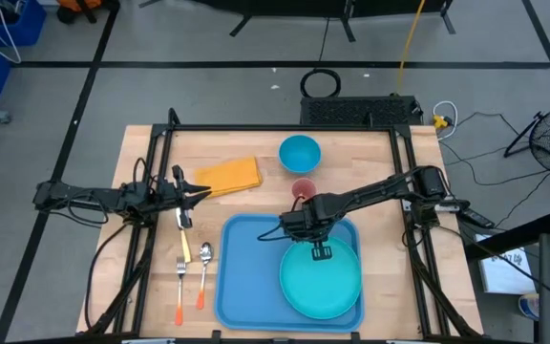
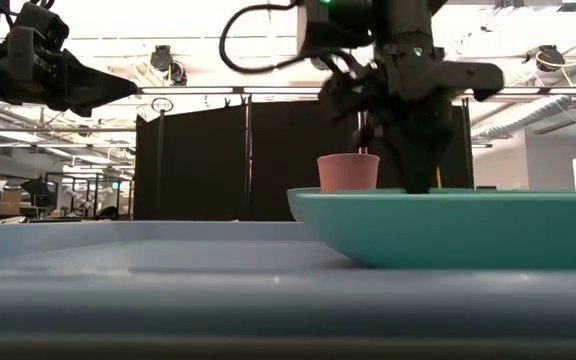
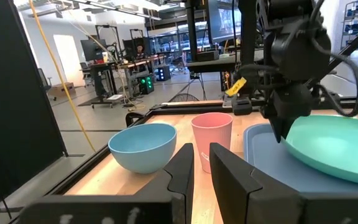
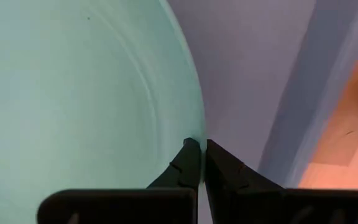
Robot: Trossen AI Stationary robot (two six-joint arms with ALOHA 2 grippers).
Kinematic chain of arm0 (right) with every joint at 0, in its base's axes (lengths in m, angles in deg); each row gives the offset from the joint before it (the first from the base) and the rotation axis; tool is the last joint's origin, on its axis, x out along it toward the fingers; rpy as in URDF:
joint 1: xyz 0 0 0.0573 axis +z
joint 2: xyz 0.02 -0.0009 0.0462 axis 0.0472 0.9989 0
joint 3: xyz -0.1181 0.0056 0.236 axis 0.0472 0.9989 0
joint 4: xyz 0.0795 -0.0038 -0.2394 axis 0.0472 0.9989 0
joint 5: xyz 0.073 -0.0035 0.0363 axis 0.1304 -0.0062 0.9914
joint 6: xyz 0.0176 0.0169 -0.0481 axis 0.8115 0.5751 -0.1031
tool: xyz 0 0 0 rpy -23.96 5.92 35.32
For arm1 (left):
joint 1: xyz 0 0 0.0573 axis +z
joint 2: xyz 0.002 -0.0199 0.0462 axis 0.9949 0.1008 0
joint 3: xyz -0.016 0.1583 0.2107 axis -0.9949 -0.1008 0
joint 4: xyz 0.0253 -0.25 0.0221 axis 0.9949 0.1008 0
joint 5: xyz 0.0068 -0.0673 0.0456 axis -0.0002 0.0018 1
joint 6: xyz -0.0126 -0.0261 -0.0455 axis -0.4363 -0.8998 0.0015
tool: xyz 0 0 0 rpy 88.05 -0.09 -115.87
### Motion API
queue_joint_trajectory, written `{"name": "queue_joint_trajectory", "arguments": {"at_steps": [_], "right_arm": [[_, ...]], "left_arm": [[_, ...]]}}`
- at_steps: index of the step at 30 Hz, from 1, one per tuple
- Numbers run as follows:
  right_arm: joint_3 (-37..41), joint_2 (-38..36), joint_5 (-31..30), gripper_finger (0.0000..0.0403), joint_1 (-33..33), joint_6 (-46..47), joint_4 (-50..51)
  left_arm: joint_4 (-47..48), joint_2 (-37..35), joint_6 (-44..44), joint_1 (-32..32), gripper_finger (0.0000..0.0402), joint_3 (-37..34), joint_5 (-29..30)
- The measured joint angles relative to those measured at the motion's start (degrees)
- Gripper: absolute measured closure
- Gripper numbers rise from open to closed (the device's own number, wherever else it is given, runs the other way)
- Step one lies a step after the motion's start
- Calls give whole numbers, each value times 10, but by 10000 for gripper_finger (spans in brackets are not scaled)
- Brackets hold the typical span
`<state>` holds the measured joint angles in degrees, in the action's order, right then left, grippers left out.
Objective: Set up tray
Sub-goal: Put the blue plate on the right of the tray, then put the blue bowl on top of the plate on the tray
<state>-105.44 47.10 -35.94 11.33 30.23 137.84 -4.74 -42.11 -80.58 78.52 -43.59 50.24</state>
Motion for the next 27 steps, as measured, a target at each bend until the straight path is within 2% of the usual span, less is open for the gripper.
{"name": "queue_joint_trajectory", "arguments": {"at_steps": [13,27], "right_arm": [[31,0,0,399,0,3,-43],[32,-22,-6,297,0,-13,-39]], "left_arm": [[0,0,-1,0,346,0,0],[0,0,-2,0,346,0,0]]}}
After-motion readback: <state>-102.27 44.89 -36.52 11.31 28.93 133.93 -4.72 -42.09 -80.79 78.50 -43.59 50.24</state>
